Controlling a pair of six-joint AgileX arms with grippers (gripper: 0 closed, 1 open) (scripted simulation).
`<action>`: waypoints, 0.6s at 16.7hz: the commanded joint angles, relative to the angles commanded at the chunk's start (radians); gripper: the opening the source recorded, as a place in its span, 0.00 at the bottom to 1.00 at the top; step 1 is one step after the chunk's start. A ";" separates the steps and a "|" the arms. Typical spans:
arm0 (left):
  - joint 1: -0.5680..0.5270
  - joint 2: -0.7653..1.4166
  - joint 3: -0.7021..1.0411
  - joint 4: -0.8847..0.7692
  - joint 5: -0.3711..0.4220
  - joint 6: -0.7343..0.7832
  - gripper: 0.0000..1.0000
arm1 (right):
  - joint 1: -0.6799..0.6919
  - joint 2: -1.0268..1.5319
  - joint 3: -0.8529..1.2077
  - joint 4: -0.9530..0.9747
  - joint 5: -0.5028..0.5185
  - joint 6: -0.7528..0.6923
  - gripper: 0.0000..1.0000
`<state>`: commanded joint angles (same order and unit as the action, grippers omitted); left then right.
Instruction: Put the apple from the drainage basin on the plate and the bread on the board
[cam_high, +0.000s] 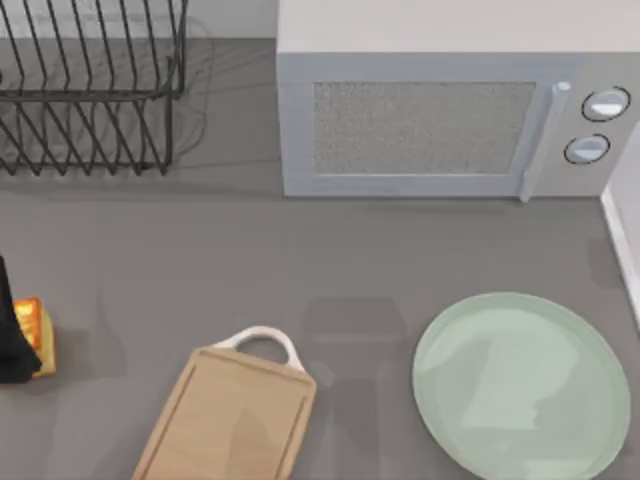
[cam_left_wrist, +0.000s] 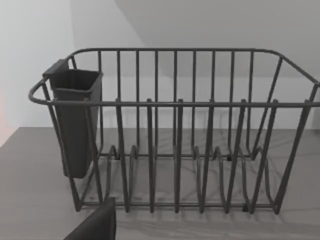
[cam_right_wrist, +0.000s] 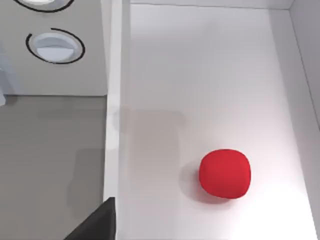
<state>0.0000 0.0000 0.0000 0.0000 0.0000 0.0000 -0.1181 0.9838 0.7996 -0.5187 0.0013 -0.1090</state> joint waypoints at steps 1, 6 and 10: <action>0.000 0.000 0.000 0.000 0.000 0.000 1.00 | -0.012 0.112 0.085 -0.054 0.000 -0.011 1.00; 0.000 0.000 0.000 0.000 0.000 0.000 1.00 | -0.071 0.647 0.486 -0.311 0.001 -0.065 1.00; 0.000 0.000 0.000 0.000 0.000 0.000 1.00 | -0.107 0.981 0.733 -0.469 0.001 -0.099 1.00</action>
<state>0.0000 0.0000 0.0000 0.0000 0.0000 0.0000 -0.2248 1.9644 1.5328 -0.9878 0.0025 -0.2076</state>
